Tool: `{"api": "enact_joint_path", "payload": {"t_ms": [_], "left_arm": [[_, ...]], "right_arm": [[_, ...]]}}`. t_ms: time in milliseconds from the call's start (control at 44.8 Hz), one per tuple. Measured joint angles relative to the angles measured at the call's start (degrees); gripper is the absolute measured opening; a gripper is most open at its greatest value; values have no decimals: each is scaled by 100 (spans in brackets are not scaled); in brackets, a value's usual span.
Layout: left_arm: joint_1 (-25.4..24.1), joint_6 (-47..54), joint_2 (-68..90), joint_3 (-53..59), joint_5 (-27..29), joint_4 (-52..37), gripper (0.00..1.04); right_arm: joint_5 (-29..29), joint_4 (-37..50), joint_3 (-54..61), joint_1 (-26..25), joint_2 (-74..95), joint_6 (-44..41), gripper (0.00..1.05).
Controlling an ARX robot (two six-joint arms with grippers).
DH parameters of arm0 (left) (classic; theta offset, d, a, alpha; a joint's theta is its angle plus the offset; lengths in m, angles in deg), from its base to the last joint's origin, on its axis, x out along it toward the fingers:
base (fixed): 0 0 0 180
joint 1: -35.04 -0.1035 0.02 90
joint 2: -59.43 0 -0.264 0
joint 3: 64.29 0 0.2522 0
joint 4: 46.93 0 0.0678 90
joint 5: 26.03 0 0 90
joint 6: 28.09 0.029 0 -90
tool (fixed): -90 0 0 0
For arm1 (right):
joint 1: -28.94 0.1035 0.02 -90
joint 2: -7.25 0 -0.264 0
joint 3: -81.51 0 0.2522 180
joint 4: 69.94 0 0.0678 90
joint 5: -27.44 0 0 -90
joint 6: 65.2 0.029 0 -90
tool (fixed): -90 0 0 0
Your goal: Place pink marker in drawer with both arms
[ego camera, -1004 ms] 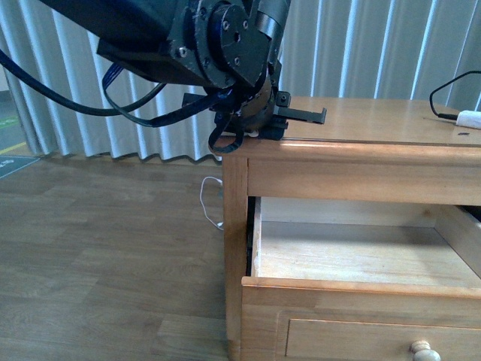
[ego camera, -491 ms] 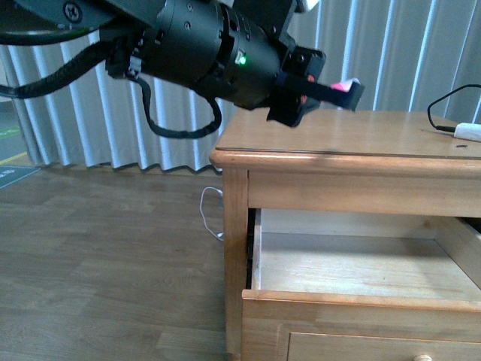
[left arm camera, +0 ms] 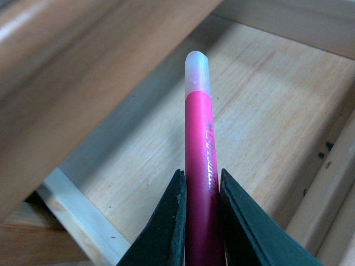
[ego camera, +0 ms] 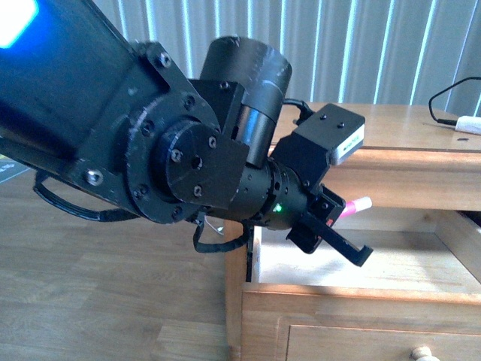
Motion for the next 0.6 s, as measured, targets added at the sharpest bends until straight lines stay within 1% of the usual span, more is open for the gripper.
{"api": "enact_joint_path", "payload": {"t_ms": [246,357,379,491,558,603], "left_arm": [[96,-15,485,-330,208,13,16],[109,-35,494,-343,208,-11,32],[111,-39,494,-343,216,-13,34],[142,-280,409,-269,396,-26,55],[155,-468,170,-57,726,-52,70],[157,-595,7,76,949,-133,77]], "right_arm": [[0,0,0,0,0,0,96],[0,0,0,0,0,0,96],[0,0,0,0,0,-2,96],[0,0,0,2,0,-2,96],[0,0,0,0,0,0,96],[0,0,0,0,0,0,96]]}}
